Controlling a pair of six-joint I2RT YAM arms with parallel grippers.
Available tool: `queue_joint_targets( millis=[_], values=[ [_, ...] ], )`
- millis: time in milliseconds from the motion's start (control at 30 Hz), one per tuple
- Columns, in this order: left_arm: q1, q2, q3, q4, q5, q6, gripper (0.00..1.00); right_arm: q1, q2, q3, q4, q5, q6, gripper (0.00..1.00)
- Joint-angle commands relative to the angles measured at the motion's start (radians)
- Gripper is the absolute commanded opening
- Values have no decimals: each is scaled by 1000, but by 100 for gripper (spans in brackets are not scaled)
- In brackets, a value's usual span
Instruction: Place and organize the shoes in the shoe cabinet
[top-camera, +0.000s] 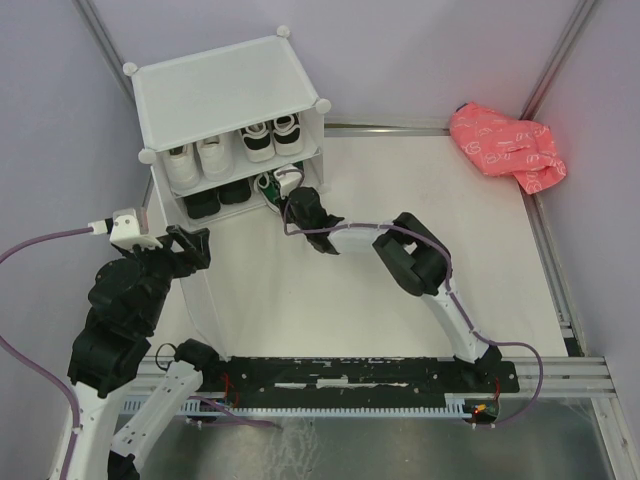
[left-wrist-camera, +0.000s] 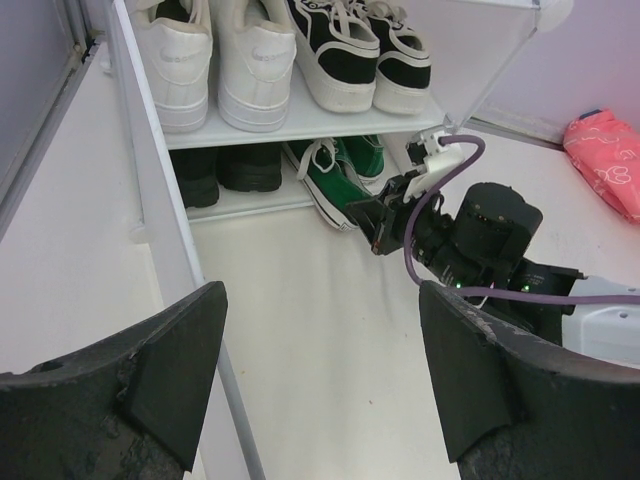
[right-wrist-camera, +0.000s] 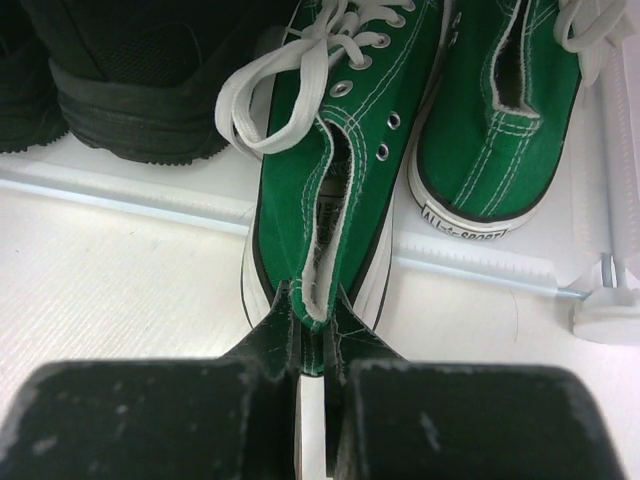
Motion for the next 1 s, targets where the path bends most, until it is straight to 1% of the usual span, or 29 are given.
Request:
queue_joint_targets(
  millis=[0,300,433,667,967],
  values=[
    [2,-4,-14,-30,-5,21,84,39,-121,-16,273,84,-65,2],
    [3,4,-12,-31,-1,23,84,99,-191,-108,435,232,-124,2],
    [3,13,-7,-31,8,24,84,93,-134,-5,389,224,-138,2],
    [2,14,4,-35,6,22,84,51,16,221,246,199,-83,2],
    [2,15,8,-49,-6,25,84,-7,147,397,103,153,15,2]
  ],
)
